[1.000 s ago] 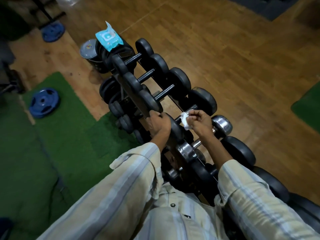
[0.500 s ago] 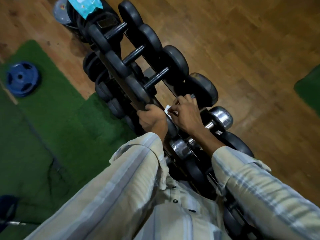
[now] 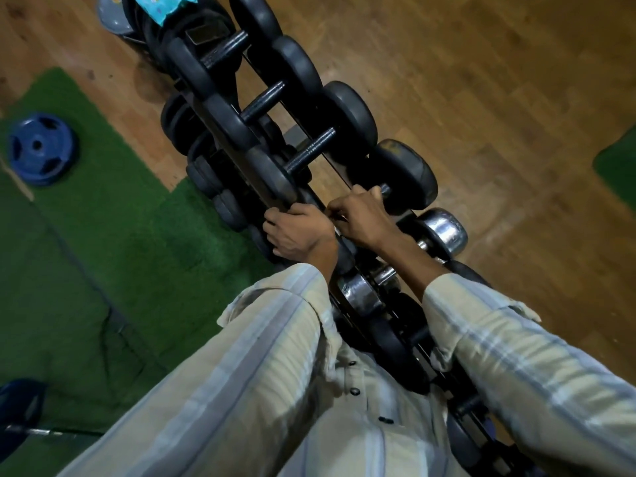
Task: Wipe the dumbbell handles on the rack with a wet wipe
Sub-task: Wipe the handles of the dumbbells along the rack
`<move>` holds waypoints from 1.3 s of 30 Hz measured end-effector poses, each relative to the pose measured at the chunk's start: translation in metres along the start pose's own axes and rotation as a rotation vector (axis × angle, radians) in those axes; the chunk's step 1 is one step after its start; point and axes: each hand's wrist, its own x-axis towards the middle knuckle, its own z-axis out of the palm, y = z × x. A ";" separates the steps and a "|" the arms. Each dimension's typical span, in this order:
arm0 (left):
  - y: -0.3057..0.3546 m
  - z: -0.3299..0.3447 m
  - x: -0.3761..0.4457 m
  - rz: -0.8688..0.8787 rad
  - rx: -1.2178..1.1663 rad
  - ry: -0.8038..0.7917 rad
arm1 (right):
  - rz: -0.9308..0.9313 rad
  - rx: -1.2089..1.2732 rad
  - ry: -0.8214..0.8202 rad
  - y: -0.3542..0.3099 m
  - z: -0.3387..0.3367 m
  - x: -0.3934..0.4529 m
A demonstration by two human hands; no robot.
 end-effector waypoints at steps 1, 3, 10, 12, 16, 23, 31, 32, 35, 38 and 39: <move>0.000 0.000 -0.001 -0.001 -0.011 0.005 | -0.002 0.050 0.034 0.003 0.004 -0.007; 0.000 0.002 -0.001 0.000 -0.020 0.026 | 0.009 0.196 0.102 0.008 0.011 -0.020; 0.000 0.007 -0.001 0.010 0.001 0.070 | 0.066 0.363 0.263 0.000 0.023 -0.056; 0.000 0.008 0.001 0.019 -0.003 0.065 | 0.104 0.394 0.278 0.001 0.023 -0.061; -0.003 0.010 0.000 0.039 -0.002 0.057 | 0.213 0.433 0.285 -0.006 0.022 -0.068; -0.005 0.010 0.004 0.068 0.027 0.031 | 0.541 0.621 0.221 -0.008 0.032 -0.060; -0.005 0.011 0.006 0.074 0.032 0.022 | 0.858 1.217 0.049 0.000 0.032 -0.036; -0.006 0.012 0.007 0.073 0.032 0.023 | 0.872 1.370 0.049 0.000 0.030 -0.036; -0.006 0.013 0.007 0.069 0.025 0.023 | 0.852 1.722 -0.013 0.004 0.031 -0.040; -0.005 0.014 0.006 0.061 0.016 0.026 | 0.923 1.856 0.054 0.008 0.033 -0.044; -0.006 0.013 0.006 0.060 0.016 0.024 | 0.924 1.884 0.074 0.008 0.035 -0.043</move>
